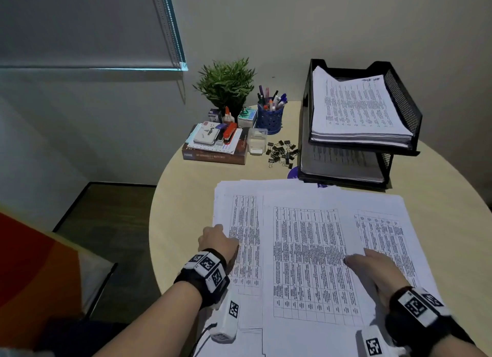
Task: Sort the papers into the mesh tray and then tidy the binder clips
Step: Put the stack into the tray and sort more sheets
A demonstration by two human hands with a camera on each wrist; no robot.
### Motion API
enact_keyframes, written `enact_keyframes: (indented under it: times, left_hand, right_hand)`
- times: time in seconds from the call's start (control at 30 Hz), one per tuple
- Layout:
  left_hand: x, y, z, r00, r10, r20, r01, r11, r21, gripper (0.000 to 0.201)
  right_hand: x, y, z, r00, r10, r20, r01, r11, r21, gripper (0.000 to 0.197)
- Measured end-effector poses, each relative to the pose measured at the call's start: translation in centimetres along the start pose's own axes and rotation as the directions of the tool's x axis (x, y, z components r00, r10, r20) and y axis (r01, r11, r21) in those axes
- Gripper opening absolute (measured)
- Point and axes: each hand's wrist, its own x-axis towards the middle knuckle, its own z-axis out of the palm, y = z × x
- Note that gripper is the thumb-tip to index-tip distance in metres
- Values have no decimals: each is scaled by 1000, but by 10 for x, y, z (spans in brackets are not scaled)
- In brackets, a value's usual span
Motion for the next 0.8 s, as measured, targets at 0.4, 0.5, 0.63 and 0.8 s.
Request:
enact_keyframes:
  times: [0.4, 0.5, 0.63, 0.8]
  left_hand:
    - [-11, 17, 10, 967, 49, 251, 75, 883, -463, 23]
    - [-14, 14, 13, 961, 52, 273, 134, 774, -619, 18]
    - [-8, 1, 11, 988, 83, 134, -7, 870, -493, 30]
    - [-9, 2, 7, 995, 97, 37, -71, 895, -440, 63]
  right_hand:
    - [8, -14, 21, 996, 5, 91, -4, 1000, -9, 19]
    - [7, -7, 19, 999, -42, 24, 42, 999, -13, 18]
    - [4, -2, 8, 997, -70, -37, 70, 997, 7, 21]
    - [-4, -2, -5, 995, -95, -34, 96, 995, 33, 18]
